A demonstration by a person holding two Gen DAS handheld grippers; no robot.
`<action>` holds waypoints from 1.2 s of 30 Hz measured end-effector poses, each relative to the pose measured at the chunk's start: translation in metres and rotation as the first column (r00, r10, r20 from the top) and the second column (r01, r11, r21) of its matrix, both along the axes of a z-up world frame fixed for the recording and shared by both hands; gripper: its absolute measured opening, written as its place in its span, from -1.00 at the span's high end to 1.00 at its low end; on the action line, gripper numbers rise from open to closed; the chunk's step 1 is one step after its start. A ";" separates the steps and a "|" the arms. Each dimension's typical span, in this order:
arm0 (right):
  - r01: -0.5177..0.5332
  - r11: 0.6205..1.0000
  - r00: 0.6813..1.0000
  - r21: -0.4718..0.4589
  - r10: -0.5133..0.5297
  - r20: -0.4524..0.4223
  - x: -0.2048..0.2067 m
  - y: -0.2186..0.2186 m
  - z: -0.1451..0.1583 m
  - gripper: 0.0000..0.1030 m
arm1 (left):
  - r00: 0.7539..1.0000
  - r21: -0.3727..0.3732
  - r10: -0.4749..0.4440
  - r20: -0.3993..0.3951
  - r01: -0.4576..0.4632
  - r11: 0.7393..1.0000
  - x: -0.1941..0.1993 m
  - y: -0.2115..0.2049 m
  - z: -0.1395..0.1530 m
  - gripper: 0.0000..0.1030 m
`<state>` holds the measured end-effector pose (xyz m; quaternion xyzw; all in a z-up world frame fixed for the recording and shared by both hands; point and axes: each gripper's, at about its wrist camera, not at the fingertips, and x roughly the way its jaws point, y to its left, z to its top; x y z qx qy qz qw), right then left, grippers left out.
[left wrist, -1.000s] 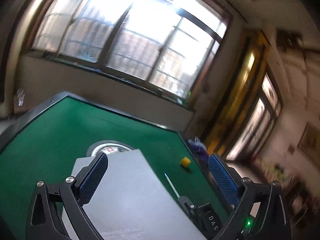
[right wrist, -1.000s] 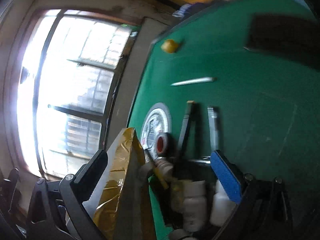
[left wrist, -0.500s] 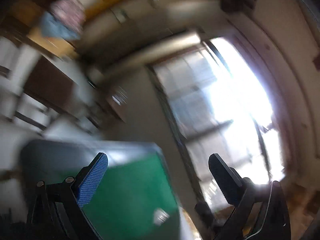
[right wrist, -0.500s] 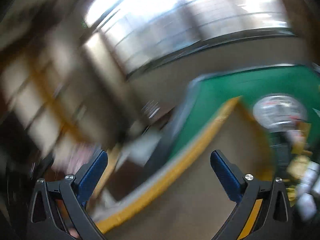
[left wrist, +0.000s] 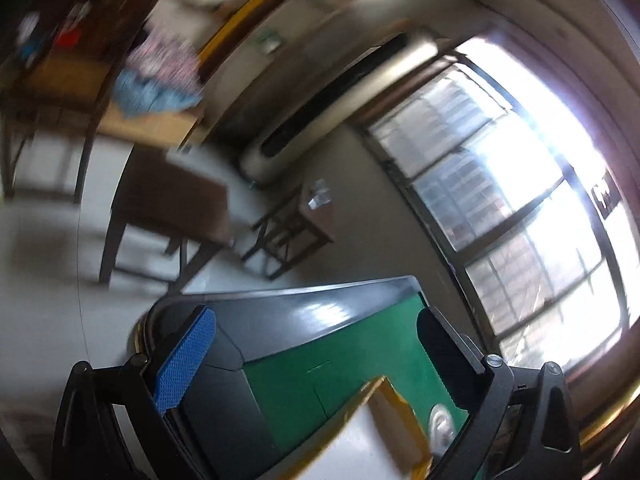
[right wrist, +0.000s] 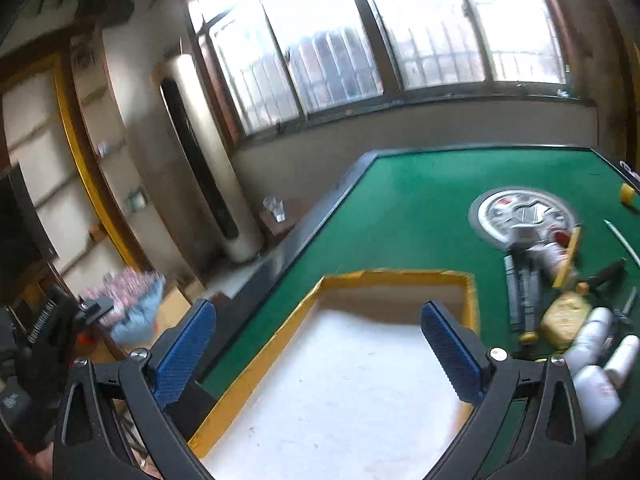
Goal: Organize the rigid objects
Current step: 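Swing both tools over the table toward the cluster of items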
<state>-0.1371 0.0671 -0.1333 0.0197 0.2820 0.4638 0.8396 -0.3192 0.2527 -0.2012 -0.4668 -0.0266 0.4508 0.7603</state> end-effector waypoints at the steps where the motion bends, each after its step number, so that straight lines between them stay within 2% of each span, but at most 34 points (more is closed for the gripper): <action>1: 0.002 1.000 1.000 0.018 -0.002 0.009 -0.001 -0.013 0.001 -0.99 | 0.999 0.030 -0.036 -0.020 0.037 0.999 0.005 -0.009 0.009 -0.97; 3: 0.022 1.000 0.999 0.020 -0.023 0.031 0.009 -0.051 0.002 -0.99 | 0.985 0.080 -0.149 -0.091 0.156 0.984 0.022 -0.027 0.024 -0.97; 5: 0.043 0.998 0.999 0.036 -0.044 0.030 0.008 -0.073 -0.001 -0.99 | 0.946 0.113 -0.270 -0.180 0.293 0.950 0.048 -0.052 0.036 -0.97; 7: 0.067 0.997 0.998 0.044 -0.067 0.008 0.016 -0.108 -0.003 -0.99 | 0.876 0.125 -0.395 -0.278 0.441 0.889 0.077 -0.079 0.039 -0.97; 8: 0.072 0.997 0.997 0.034 -0.072 -0.003 0.020 -0.122 -0.005 -0.99 | 0.829 0.118 -0.460 -0.319 0.516 0.849 0.094 -0.095 0.039 -0.97; 10: 0.070 0.998 0.997 0.003 -0.070 -0.015 0.028 -0.144 -0.007 -0.99 | 0.757 0.099 -0.555 -0.344 0.617 0.781 0.119 -0.121 0.035 -0.97; 11: 0.083 0.996 0.997 -0.014 -0.083 -0.011 0.031 -0.153 -0.007 -0.99 | 0.734 0.088 -0.585 -0.345 0.646 0.758 0.128 -0.132 0.033 -0.97; 13: 0.126 0.992 0.992 -0.023 -0.127 -0.015 0.037 -0.180 -0.006 -0.99 | 0.691 0.075 -0.623 -0.366 0.690 0.720 0.146 -0.154 0.032 -0.97; 14: 0.143 0.990 0.989 -0.019 -0.143 -0.030 0.042 -0.193 -0.007 -0.99 | 0.663 0.079 -0.638 -0.392 0.715 0.694 0.155 -0.169 0.034 -0.97; 17: 0.192 0.981 0.980 -0.032 -0.193 -0.056 0.052 -0.223 -0.009 -0.99 | 0.582 0.051 -0.652 -0.486 0.763 0.644 0.177 -0.193 0.042 -0.97; 19: 0.201 0.977 0.976 -0.073 -0.206 -0.071 0.063 -0.240 -0.011 -0.99 | 0.527 0.005 -0.650 -0.548 0.779 0.627 0.192 -0.208 0.039 -0.97; 22: 0.230 0.968 0.968 -0.102 -0.239 -0.082 0.073 -0.259 -0.015 -0.99 | 0.452 -0.059 -0.677 -0.581 0.806 0.589 0.204 -0.223 0.033 -0.97; 26: 0.263 0.948 0.955 -0.182 -0.283 -0.094 0.081 -0.269 -0.023 -0.99 | 0.367 -0.080 -0.640 -0.675 0.826 0.558 0.217 -0.243 0.026 -0.97; 27: 0.267 0.945 0.952 -0.187 -0.288 -0.098 0.082 -0.273 -0.025 -0.99 | 0.356 -0.073 -0.622 -0.698 0.828 0.556 0.220 -0.246 0.025 -0.97; 32: 0.288 0.936 0.940 -0.203 -0.317 -0.124 0.082 -0.284 -0.029 -0.99 | 0.334 -0.056 -0.594 -0.732 0.839 0.541 0.223 -0.249 0.030 -0.97; 36: 0.295 0.914 0.926 -0.277 -0.346 -0.154 0.092 -0.284 -0.040 -0.99 | 0.316 -0.069 -0.590 -0.743 0.841 0.537 0.225 -0.248 0.027 -0.97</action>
